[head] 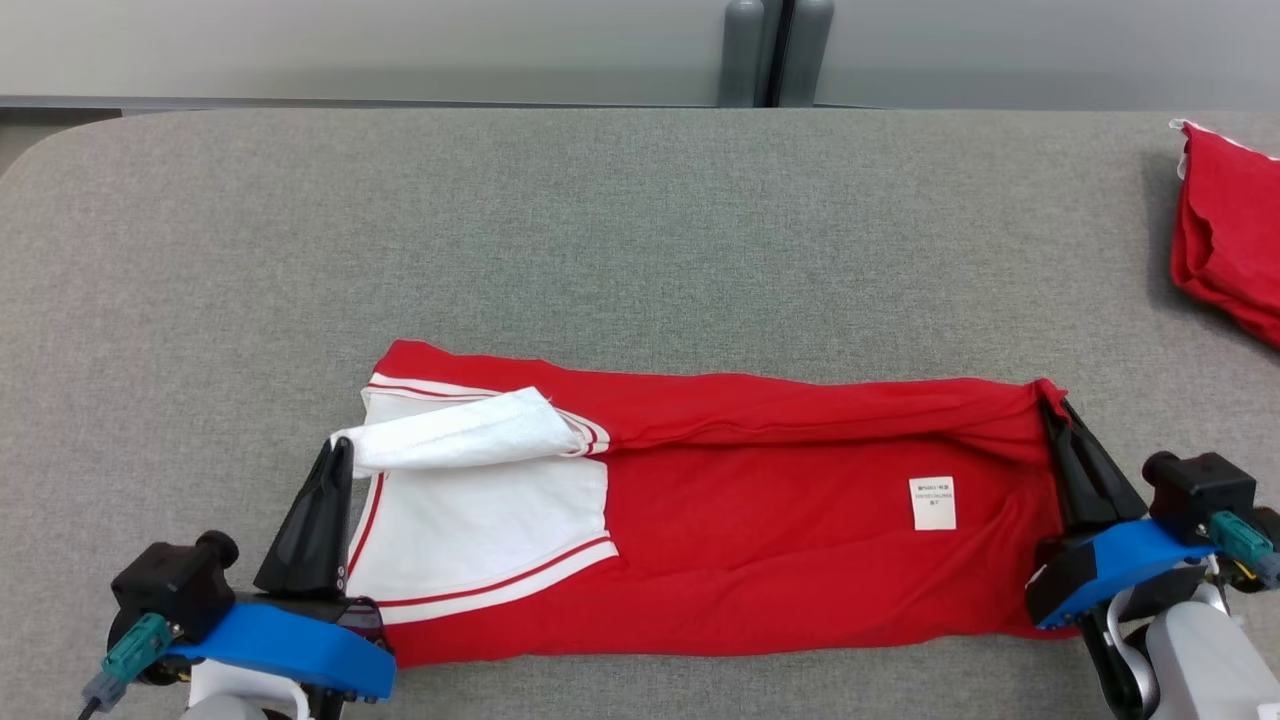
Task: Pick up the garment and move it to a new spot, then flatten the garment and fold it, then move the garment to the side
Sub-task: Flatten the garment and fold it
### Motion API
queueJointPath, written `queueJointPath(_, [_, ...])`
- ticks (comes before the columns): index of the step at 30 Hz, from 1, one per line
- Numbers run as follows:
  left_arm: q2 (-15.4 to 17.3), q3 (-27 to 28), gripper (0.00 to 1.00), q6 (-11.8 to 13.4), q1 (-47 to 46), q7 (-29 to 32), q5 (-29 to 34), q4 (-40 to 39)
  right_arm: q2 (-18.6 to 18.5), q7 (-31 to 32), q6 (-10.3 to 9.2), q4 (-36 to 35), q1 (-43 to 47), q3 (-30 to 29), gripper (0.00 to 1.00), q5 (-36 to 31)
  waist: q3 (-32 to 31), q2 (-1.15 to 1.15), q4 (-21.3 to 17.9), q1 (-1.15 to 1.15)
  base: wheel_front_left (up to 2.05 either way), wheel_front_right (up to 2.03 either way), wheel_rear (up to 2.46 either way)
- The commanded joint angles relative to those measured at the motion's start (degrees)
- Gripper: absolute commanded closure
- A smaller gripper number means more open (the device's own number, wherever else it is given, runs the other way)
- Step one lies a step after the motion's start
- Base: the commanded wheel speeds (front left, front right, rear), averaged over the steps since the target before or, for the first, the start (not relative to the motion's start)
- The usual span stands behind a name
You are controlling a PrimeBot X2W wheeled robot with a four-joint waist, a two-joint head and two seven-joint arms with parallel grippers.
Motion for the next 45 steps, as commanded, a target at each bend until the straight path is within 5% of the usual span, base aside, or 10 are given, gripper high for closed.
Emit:
queueJointPath(1, [-0.9, 1.2, 1.0, -0.5, 1.4, -0.2, 0.5, 0.2, 0.2, -0.2, 0.01, -1.1, 2.2, -0.8, 1.0, 0.0, -0.3, 0.01, -0.1, 0.01, 0.0, 0.0, 0.0])
queueJointPath(3, [-1.6, 1.8, 1.0, -1.0, 2.6, -0.2, 1.0, 0.5, 0.5, -0.2, 0.01, -2.1, 3.5, -1.0, 0.98, 0.7, -0.6, 0.01, -0.2, 0.01, 0.0, 0.0, 0.0])
queueJointPath(4, [-2.0, 2.2, 1.0, -1.3, 2.8, -0.2, 1.2, 0.6, 0.5, -0.2, 0.01, -2.5, 4.0, -1.1, 0.76, 0.8, -0.7, 0.01, -0.3, 0.01, 0.0, 0.0, 0.0])
queueJointPath(6, [-2.8, 3.2, 0.85, -1.7, 3.7, -0.2, 1.6, 0.9, 0.3, -0.2, 0.01, -2.8, 4.9, -1.3, 0.0, 1.2, -1.0, 0.01, -0.4, 0.01, 0.0, 0.0, 0.0])
queueJointPath(7, [-3.1, 3.8, 0.04, -1.8, 4.0, -0.2, 2.0, 0.9, 0.4, -0.2, 0.01, -3.1, 5.2, -1.5, 0.0, 1.3, -1.1, 0.01, -0.5, 0.01, 0.0, 0.0, 0.0])
queueJointPath(8, [-3.6, 4.6, 0.0, -1.9, 4.2, -0.2, 2.4, 0.8, 0.6, -0.2, 0.01, -3.5, 5.4, -1.7, 0.0, 1.4, -1.3, 0.01, -0.6, 0.01, 0.0, 0.0, 0.0])
queueJointPath(27, [-20.2, 32.7, 0.0, -8.1, 7.0, -0.2, 26.7, -4.4, 1.9, 0.7, 0.01, -2.0, 1.1, -4.4, 0.0, 1.3, -1.0, 0.01, -0.8, 0.01, 0.0, 0.0, 0.0])
queueJointPath(42, [-23.3, 36.9, 0.0, -10.6, 7.8, -0.2, 35.7, 2.0, 4.8, 4.6, 0.02, 10.5, 0.5, -2.7, 0.0, 3.0, -0.6, 0.01, 0.1, 0.01, 0.0, 0.0, 0.0])
queueJointPath(44, [-23.3, 36.8, 0.0, -10.7, 7.7, -0.2, 36.5, 2.4, 5.4, 4.8, 0.02, 11.3, 1.4, -1.5, 0.15, 3.9, -0.7, 0.01, 0.1, 0.01, 0.0, 0.0, 0.0])
queueJointPath(45, [-23.3, 37.0, 0.0, -10.7, 7.5, -0.2, 36.6, 2.4, 5.7, 4.6, 0.03, 11.4, 1.7, -1.1, 0.56, 4.4, -0.7, 0.01, 0.1, 0.01, 0.0, 0.0, 0.0])
